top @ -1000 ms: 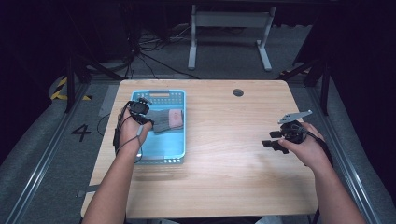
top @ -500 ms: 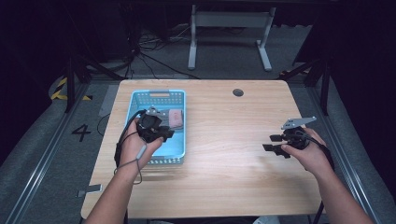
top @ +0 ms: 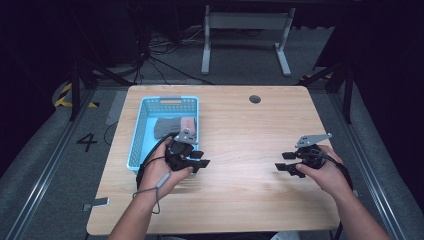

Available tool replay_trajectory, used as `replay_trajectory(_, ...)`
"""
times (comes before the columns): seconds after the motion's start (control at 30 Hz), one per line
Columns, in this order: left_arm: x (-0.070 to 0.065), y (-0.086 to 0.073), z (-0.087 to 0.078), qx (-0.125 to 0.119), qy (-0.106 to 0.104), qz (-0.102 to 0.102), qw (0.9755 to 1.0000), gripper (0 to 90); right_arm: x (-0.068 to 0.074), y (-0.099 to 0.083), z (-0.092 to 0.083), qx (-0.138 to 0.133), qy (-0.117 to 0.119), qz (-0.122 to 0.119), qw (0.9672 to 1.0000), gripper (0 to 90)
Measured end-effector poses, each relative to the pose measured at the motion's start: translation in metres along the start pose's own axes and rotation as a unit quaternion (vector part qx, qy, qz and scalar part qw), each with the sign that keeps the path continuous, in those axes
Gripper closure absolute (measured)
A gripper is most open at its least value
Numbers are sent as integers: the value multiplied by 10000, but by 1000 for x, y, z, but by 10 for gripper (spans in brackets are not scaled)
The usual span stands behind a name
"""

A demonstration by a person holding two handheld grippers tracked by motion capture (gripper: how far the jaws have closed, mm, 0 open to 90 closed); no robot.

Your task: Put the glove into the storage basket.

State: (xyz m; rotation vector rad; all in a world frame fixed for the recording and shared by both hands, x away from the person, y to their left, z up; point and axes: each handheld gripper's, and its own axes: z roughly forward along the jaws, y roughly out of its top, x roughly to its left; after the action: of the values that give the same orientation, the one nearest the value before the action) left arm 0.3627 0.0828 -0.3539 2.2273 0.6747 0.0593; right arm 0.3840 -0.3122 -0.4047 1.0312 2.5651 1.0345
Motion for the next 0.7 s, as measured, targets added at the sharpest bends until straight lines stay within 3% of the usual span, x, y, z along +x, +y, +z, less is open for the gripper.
replay_trajectory(0.07, -1, 0, 2, 15, -20, 31, 10000, 577, 2, -1, 1, 10, 35, -26, 10000, 440)
replay_trajectory(0.37, -21, -6, 40, 215, -374, 192, 9989, 522, 6, -8, 6, 67, 96, -51, 9999, 434)
replay_trajectory(0.5, -28, -15, 59, 223, -278, 383, 9986, 499, 7, -11, 9, 50, 75, -80, 9999, 434)
replay_trajectory(0.7, -39, -29, 80, 293, -358, 378, 9982, 461, 7, -16, 14, 68, 50, -91, 9999, 434)
